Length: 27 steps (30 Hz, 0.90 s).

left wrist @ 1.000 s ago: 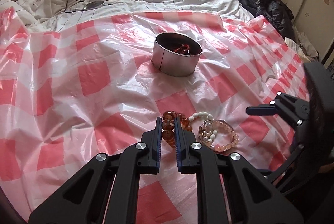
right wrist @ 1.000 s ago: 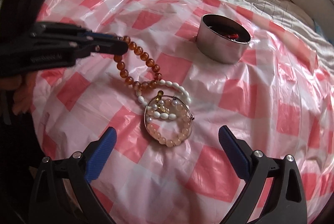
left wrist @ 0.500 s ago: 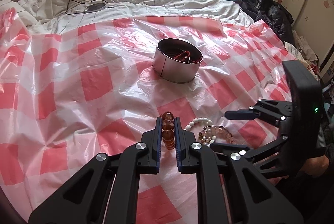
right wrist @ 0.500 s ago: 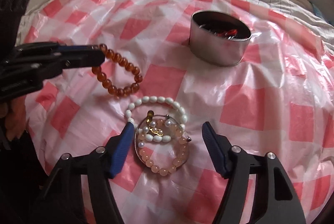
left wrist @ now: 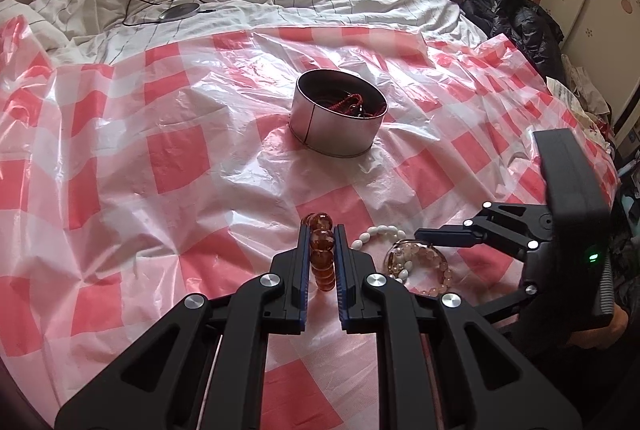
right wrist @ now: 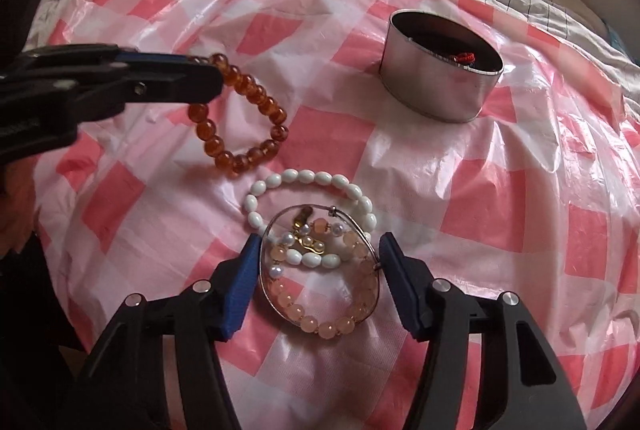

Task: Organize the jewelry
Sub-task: 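Grasp the amber bead bracelet with the left tool and lift it, then grasp the silver bangle with the right tool while the left tool holds the amber beads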

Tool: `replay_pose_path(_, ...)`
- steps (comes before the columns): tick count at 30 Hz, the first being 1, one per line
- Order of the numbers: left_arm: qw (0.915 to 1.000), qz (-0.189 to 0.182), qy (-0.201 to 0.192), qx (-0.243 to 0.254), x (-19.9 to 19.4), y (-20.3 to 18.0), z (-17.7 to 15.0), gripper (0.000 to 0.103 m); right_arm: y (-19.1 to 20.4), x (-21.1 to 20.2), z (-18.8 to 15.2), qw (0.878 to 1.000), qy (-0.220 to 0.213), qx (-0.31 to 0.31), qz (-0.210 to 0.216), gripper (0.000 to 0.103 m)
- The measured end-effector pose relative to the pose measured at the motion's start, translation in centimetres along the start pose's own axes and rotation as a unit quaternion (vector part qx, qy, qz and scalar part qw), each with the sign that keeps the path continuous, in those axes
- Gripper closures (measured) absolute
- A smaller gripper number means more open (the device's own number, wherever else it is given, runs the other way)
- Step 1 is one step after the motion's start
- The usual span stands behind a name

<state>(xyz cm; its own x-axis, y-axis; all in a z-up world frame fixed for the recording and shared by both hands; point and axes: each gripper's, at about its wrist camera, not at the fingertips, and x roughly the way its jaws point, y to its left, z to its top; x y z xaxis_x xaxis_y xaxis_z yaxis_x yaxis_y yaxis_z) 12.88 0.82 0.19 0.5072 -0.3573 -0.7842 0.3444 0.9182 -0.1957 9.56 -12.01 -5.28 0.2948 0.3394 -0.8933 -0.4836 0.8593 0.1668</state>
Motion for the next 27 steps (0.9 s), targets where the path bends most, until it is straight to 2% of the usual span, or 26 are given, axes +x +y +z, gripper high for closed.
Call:
replay_pose_path(5,1.0,0.0,-0.001,-0.001,0.0,0.1,0.1,0.093,-0.5,-3.0,0.5,0.998,-0.044,0.02,0.04,0.044)
replay_pose_path(8,1.0,-0.002,-0.001,-0.001,0.0,0.1,0.0,0.093,-1.5,-4.0,0.9,0.997,-0.058,0.036,0.023,0.044)
replay_pose_path(13,1.0,-0.003,0.002,-0.001,0.2,0.0,0.2,0.093,-4.2,-2.4,0.5,0.997,-0.024,0.066,-0.043,0.043)
replay_pose_path(15,1.0,0.003,0.009,-0.003,0.4,0.2,0.1,0.093,-5.4,-1.3,0.0,0.996,0.0,0.081,-0.046,0.039)
replay_pose_path(17,0.9998,0.013,0.016,-0.009,0.8,0.7,0.0,0.093,-6.8,-1.2,-0.4,0.993,-0.001,0.114,-0.027,0.038)
replay_pose_path(19,0.9994,0.019,0.023,-0.017,1.0,1.3,-0.1,0.093,-8.4,-2.2,-0.6,0.987,-0.024,0.157,0.004,0.037)
replay_pose_path(22,0.9987,0.018,0.034,-0.035,1.4,2.6,-0.4,0.093,-10.8,-3.6,-0.9,0.976,-0.05,0.209,0.025,0.037)
replay_pose_path(24,0.9981,0.009,0.039,-0.046,1.7,3.2,-0.6,0.093,-11.7,-3.7,-1.2,0.972,-0.051,0.225,0.038,0.037)
replay_pose_path(27,0.9972,-0.003,0.043,-0.061,2.1,3.8,-0.7,0.093,-11.2,-3.0,-1.2,0.976,-0.037,0.21,0.047,0.04)
